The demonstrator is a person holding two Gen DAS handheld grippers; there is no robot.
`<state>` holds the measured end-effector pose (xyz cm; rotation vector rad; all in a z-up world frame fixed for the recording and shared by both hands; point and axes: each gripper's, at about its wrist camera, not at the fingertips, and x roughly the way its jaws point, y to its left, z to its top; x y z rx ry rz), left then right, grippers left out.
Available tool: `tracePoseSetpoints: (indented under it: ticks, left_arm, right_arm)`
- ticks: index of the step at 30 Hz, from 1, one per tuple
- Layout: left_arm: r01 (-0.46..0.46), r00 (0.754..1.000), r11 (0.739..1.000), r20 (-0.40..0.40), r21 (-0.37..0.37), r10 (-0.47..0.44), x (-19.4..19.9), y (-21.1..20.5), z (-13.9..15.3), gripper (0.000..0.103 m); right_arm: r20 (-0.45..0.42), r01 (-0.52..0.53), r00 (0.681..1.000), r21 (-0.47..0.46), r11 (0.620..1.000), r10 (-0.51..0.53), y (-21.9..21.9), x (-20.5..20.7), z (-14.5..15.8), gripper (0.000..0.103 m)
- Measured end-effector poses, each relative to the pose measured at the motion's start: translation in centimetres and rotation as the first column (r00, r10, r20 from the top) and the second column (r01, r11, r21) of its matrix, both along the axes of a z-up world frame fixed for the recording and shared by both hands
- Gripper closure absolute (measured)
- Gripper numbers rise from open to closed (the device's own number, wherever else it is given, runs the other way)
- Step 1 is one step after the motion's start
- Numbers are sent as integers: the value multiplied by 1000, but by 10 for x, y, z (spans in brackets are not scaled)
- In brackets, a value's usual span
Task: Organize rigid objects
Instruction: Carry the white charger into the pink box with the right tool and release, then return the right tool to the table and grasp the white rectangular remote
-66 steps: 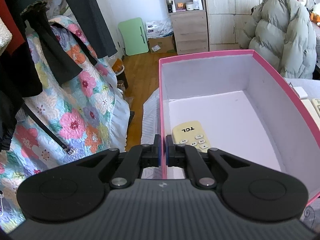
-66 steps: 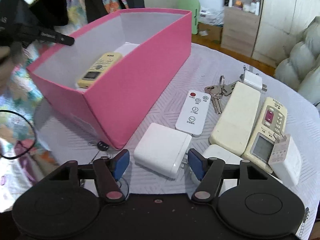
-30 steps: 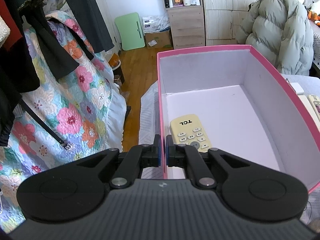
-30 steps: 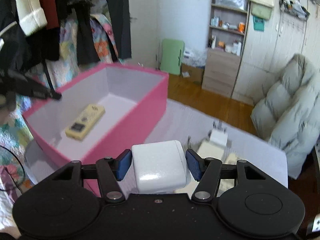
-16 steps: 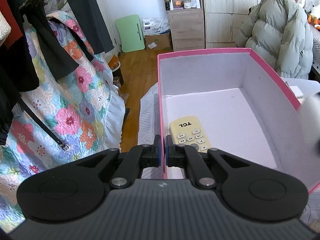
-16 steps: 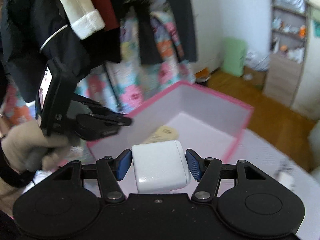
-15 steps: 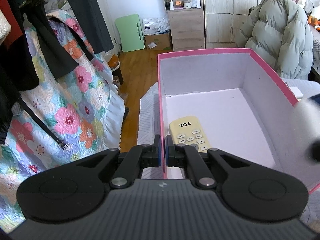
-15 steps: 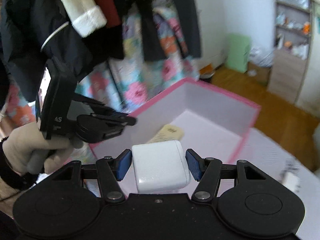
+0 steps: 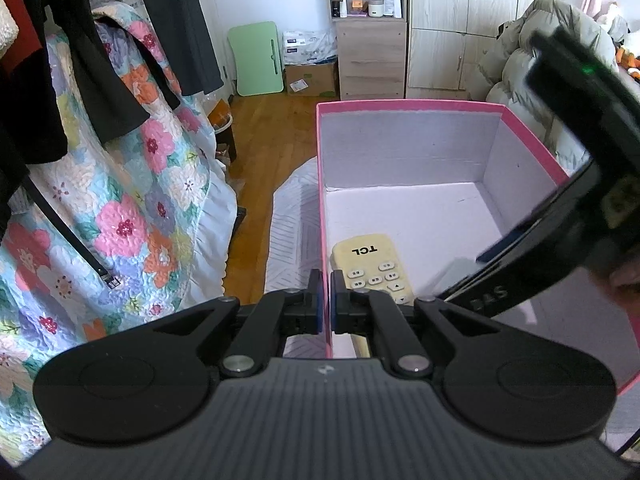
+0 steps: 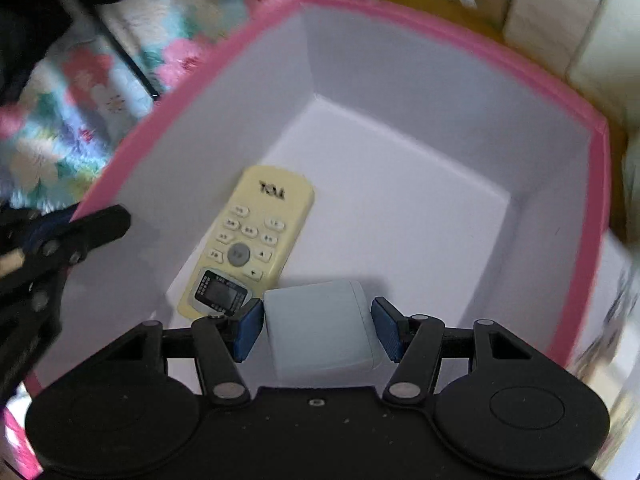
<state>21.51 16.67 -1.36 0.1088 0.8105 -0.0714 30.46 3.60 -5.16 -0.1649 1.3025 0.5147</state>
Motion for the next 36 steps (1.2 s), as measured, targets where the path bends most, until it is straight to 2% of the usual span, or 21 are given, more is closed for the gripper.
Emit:
tracePoseSetpoints:
  ticks: [5,10,13,16,19,20,24,26,28,29,32,35,36]
  left_arm:
    - [1,1000,1000,-4,-9,-2,0,1,-1,101]
    - [1,1000,1000,-5,-20,-1,-1,3,0,101]
    - [1,1000,1000,-4,-18,-1,-1,4,0,101]
    - [0,1000,1000,-4,-20,0,-1,4,0,101]
    - [-4,1000,1000,-4,-22,4,-1,4,1,101]
    - [-4,1000,1000,-4,-25,4,-1,4,1,101]
    - [-3,1000,1000,3,-23,3,-2,2,1,101]
    - [-3,1000,1000,3,-26,3,-3,2,1,101]
    - [-2,1000,1000,4,-24,2,-3,2,1,101]
    - [0,1000,1000,6,-21,0,-2,3,0,101]
    - [9,1000,1000,12,-17,-8,-4,2,0,100]
    - [8,1000,1000,7,-27,-8,-3,1,0,100]
    - [8,1000,1000,6,-27,-8,-3,2,0,100]
  right_arm:
    - [-48,130,991,40,991,-128,-3,7,-3,43]
    - [-83,184,980,57,981,-179,-4,2,-5,43]
    - [-138,236,965,71,969,-224,-10,2,-7,43]
    - [-229,325,927,95,941,-298,-21,1,-10,41]
    - [-350,443,858,138,886,-375,-33,-2,-16,40]
    - [-363,455,850,145,879,-381,-36,-3,-17,40]
    - [-325,409,885,204,889,-333,-39,-12,1,40]
    - [-288,329,924,263,907,-252,-47,-21,22,40]
    - [-202,211,967,307,928,-153,-58,-37,47,40]
    - [-157,178,978,312,933,-134,-67,-47,56,40]
    - [-95,141,989,313,939,-117,-97,-72,70,40]
    - [-103,158,986,376,913,-129,-142,-92,79,41]
    - [-113,184,982,364,913,-153,-157,-98,82,40]
